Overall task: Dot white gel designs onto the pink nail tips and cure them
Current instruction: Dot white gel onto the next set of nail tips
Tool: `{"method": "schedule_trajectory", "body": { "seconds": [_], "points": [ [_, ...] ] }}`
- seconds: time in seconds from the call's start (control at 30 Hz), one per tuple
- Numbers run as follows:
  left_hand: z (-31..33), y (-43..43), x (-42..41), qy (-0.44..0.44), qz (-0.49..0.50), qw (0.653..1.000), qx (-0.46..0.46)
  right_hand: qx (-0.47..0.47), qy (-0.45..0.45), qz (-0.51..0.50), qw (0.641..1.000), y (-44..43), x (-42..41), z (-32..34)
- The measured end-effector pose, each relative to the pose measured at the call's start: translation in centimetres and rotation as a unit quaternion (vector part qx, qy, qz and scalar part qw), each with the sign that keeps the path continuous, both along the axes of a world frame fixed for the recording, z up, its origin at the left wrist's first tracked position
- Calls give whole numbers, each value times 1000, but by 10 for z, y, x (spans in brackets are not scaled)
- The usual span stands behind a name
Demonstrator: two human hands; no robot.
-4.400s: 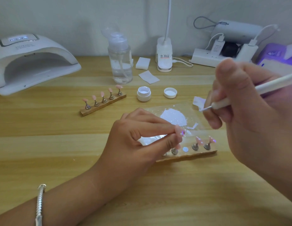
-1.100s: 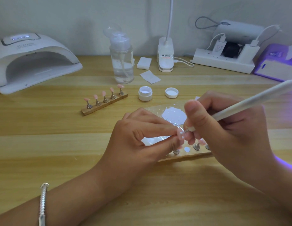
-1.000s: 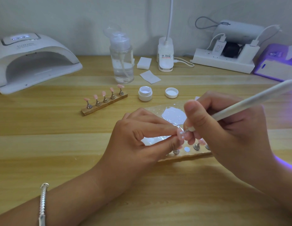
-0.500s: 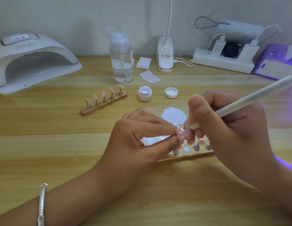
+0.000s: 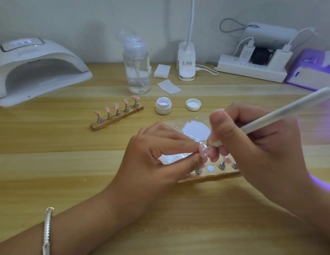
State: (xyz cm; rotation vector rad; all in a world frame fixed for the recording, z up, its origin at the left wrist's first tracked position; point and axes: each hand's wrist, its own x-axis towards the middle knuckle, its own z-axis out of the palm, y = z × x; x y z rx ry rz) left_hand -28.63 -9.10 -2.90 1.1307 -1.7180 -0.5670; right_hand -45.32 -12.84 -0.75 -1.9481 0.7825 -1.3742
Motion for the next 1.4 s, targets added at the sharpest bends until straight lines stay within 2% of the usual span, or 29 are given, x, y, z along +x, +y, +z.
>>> {"method": "schedule_trajectory", "body": {
  "seconds": [0.53,1.0,1.2,1.4],
  "points": [
    [-1,0,0,2,-2,1000,-2,2,-14,9,1000,-1,0,0],
    [-2,-1,1,6,-1,1000,-1,-9,10,0,1000,-2,-2,-2],
    [-1,0,0,5,5,1000,1,-15,-18,-1,1000,-3,-5,1],
    [0,1,-1,12,15,1000,8,-25,-86,-12,996,-14,-8,14]
  ]
}}
